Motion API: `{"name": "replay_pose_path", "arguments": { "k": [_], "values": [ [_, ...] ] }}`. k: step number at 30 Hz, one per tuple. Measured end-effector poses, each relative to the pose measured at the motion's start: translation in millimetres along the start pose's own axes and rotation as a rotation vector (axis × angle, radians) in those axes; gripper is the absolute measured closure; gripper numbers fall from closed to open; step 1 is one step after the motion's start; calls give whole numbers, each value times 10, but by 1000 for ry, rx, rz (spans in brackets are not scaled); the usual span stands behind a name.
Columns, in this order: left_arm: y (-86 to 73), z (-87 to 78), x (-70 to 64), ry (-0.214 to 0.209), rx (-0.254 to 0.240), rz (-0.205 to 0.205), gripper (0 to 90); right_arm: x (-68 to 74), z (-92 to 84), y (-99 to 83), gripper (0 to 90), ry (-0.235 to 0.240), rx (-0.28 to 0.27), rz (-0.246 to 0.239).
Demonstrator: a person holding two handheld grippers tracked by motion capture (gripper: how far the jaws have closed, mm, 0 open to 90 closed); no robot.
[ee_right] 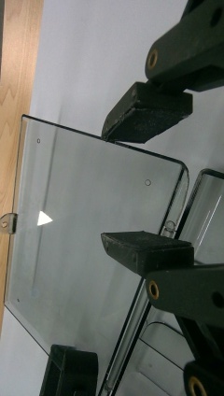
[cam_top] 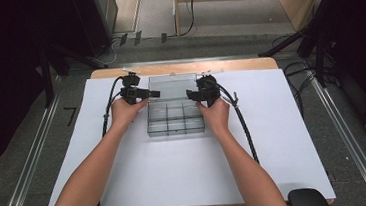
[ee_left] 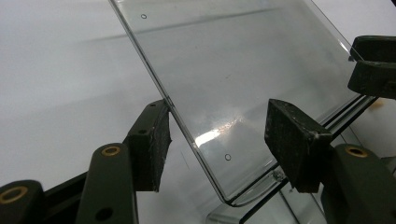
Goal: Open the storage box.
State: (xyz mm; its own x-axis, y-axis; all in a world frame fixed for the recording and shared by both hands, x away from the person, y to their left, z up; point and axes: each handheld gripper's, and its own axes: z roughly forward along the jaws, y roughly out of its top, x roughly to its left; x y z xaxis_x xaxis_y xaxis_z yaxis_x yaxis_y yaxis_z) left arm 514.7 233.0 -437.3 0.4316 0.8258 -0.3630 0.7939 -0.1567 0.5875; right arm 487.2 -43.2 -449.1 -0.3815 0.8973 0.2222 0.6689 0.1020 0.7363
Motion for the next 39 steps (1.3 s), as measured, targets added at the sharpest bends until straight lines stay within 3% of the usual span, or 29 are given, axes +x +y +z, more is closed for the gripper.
{"name": "replay_pose_path", "arguments": {
  "k": [39],
  "values": [
    [-5, 21, 71, -46, 46, -98, 417, -21, 15, 1, 466, 10, 13, 5]
  ]
}}
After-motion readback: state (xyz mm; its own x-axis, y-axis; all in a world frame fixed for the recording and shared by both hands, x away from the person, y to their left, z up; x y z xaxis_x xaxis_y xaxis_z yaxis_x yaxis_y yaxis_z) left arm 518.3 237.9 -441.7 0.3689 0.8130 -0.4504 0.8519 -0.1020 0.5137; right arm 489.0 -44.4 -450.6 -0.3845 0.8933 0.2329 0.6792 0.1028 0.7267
